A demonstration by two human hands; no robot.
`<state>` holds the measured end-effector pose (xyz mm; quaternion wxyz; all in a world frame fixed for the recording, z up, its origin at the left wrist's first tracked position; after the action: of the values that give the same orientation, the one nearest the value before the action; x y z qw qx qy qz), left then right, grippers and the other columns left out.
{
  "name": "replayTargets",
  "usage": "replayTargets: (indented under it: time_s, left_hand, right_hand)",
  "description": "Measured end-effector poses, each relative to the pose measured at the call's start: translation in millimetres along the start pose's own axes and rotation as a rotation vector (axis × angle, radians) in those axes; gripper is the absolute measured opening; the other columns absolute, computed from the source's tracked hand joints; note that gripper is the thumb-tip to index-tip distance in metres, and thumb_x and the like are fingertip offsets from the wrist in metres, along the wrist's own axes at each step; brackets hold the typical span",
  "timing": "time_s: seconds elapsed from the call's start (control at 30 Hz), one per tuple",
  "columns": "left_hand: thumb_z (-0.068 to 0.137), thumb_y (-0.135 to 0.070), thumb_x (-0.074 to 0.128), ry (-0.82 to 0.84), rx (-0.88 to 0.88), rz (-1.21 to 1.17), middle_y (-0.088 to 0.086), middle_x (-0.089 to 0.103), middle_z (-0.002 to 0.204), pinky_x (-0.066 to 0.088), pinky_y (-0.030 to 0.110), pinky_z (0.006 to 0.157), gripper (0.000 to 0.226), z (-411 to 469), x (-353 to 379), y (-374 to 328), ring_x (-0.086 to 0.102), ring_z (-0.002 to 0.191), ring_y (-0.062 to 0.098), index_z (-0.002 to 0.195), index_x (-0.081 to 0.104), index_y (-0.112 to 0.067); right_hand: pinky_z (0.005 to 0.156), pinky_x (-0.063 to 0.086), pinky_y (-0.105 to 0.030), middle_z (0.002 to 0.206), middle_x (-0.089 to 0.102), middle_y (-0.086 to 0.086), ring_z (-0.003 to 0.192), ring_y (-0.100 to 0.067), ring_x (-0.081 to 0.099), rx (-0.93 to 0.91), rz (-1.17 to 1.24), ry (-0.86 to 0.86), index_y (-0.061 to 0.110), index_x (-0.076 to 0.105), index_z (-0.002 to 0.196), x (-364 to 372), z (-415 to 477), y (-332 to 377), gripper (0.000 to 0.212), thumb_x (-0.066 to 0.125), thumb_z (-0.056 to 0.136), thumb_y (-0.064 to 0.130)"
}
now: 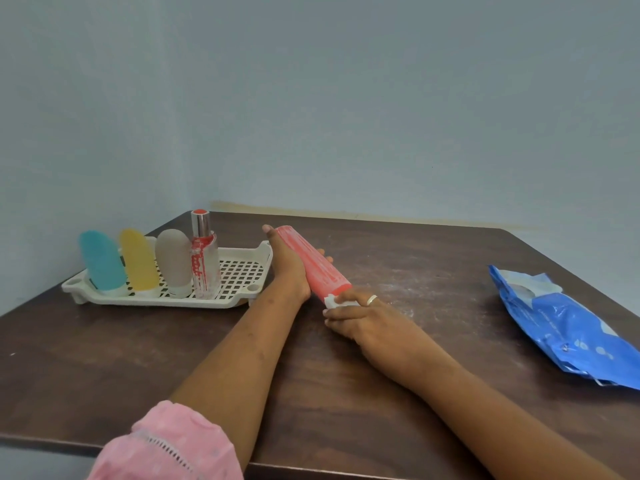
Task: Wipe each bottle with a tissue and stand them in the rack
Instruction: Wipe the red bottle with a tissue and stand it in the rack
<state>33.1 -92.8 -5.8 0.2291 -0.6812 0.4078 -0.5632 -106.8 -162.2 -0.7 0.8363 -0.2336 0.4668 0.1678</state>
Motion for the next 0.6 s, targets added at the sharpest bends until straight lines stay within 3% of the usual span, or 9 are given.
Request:
replayTargets:
  time_s: [0.07,0.23,0.33,0.47,0.6]
  left_hand:
    - [0.076,-0.087,0.031,-0.01,0.001,-0.007,0.02,0.068,0.088,0.053,0.044,0.072,0.096,-0.5,-0.8,0.5,0.071,0.079,0.036,0.147,0.032,-0.023]
    - [0.077,-0.086,0.032,-0.01,0.016,-0.015,0.02,0.068,0.088,0.054,0.045,0.074,0.093,-0.3,-2.0,1.9,0.071,0.079,0.036,0.146,0.033,-0.023]
    - [0.077,-0.087,0.028,0.031,0.029,0.0,0.02,0.069,0.091,0.054,0.045,0.075,0.095,1.6,-0.6,1.4,0.071,0.081,0.036,0.145,0.037,-0.021]
    - [0.077,-0.088,0.023,0.083,0.037,0.013,0.019,0.069,0.096,0.054,0.046,0.079,0.098,1.9,1.4,1.2,0.071,0.082,0.035,0.145,0.039,-0.019]
    - [0.076,-0.088,0.022,0.103,0.058,0.013,0.018,0.07,0.097,0.054,0.044,0.077,0.1,0.3,1.8,0.9,0.072,0.081,0.033,0.143,0.042,-0.016]
  right_hand:
    - [0.089,0.05,-0.023,0.108,0.07,0.007,0.108,-0.016,0.056,0.061,0.059,-0.049,0.014,0.075,0.096,-2.4,-1.4,-5.1,0.024,0.063,0.077,0.006]
    - [0.098,0.029,-0.008,0.106,0.07,-0.001,0.104,-0.009,0.054,0.224,0.286,-0.149,0.011,0.074,0.095,-10.5,-6.7,-16.8,0.028,0.055,0.079,0.001]
    - [0.095,0.029,-0.002,0.109,0.07,-0.006,0.102,-0.011,0.06,0.339,0.399,-0.188,0.007,0.072,0.101,-13.6,-8.8,-27.1,0.026,0.059,0.08,0.0]
    - [0.079,0.033,0.005,0.105,0.07,-0.009,0.095,-0.009,0.061,0.56,0.547,-0.214,0.002,0.065,0.115,-14.6,-13.8,-42.5,0.029,0.053,0.089,-0.004]
    - [0.051,0.037,-0.005,0.072,0.063,-0.007,0.054,0.0,0.054,0.694,0.69,-0.063,-0.002,0.061,0.119,-1.9,-17.4,-50.0,0.033,0.037,0.095,-0.002]
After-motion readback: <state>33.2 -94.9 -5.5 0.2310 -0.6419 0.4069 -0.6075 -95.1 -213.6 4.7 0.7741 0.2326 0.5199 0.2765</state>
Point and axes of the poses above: each hand's wrist, its own z-axis towards the middle knuckle, its own x-axis out of the palm, y = z × x, the point moved 6 cm from there along z, towards the middle knuckle
